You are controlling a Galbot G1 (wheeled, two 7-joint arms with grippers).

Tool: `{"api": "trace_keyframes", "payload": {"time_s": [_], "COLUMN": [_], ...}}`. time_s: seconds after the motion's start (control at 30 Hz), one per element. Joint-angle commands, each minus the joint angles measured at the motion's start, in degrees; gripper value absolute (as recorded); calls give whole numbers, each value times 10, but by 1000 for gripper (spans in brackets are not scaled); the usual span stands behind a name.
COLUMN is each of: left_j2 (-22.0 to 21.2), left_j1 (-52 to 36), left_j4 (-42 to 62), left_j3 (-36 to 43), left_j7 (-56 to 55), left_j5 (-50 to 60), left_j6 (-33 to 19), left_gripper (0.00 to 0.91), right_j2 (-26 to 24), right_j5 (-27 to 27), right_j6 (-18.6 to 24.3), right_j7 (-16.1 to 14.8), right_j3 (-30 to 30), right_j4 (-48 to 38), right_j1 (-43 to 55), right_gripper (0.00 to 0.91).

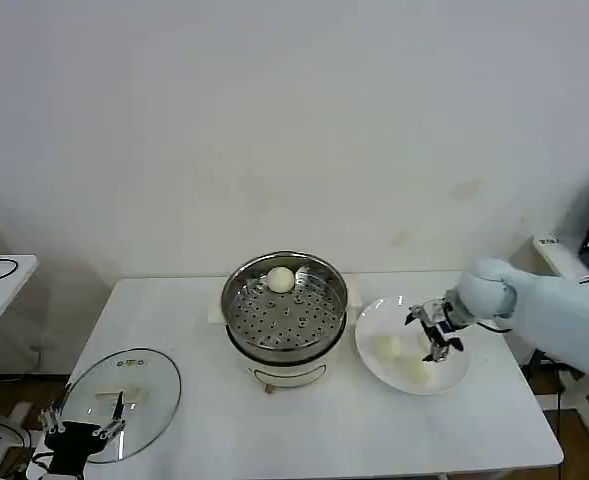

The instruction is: Take steamed baozi put them in steamer then cover it.

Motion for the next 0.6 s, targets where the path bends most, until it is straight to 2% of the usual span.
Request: {"api": "trace_keyframes", "payload": {"time_s": [0.03,0.6], "left_j2": [-3,2], "left_j1": [1,-14], "left_j4": [2,21], "left_j3": [-5,-7], "left_j7": [0,0], "left_j5": [0,-3], "left_j6": [-1,-1], "left_gripper": [907,907], "right_j2": [51,105], "right_j5": [-2,-20], "right_j6": [-11,-11], "right_j7": [2,3], "right_j3": [30,37], "right_j4": [-53,-121], "right_j1": [-49,-53], "right_gripper": [907,907]}}
